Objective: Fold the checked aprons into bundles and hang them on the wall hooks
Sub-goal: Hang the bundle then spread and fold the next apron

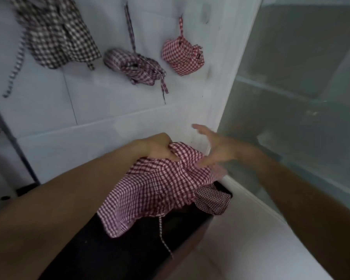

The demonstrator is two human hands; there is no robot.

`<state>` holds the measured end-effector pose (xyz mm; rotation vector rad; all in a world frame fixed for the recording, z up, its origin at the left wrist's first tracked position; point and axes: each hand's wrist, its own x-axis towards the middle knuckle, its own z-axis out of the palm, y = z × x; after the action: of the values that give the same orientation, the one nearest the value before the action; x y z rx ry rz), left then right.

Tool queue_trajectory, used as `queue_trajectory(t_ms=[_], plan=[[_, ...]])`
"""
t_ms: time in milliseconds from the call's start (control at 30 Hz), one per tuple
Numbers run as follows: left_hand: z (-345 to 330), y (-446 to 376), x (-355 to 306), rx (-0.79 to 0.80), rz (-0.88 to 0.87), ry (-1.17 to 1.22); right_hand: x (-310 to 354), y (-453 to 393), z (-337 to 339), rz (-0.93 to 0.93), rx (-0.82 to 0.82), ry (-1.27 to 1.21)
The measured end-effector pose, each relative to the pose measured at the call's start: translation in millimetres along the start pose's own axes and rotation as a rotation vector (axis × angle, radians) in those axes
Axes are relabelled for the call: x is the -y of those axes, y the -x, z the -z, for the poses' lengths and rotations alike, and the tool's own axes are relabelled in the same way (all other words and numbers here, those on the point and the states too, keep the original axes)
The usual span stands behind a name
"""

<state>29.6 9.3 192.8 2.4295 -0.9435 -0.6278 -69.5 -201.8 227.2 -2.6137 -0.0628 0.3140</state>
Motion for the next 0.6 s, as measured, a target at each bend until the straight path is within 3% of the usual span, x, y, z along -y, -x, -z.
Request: queue_trajectory(t_ms=[100,300,433,600], plan=[[-10,10,-4,-0.021,-0.089,0.033,40,-21,-44,0.073,0.049,-0.093],[-58,53,58,-0.089,-0.091,0.377,17,-42,-82,0.071,0.044,-0.072],[-129,56,104,0.074,0.141,0.393,9,-51,-89,0.112,-0.001,-0.187],[-124,46,106,0.131,0.259,0.481,-18,-71,-69,0.184,-0.158,0.094]])
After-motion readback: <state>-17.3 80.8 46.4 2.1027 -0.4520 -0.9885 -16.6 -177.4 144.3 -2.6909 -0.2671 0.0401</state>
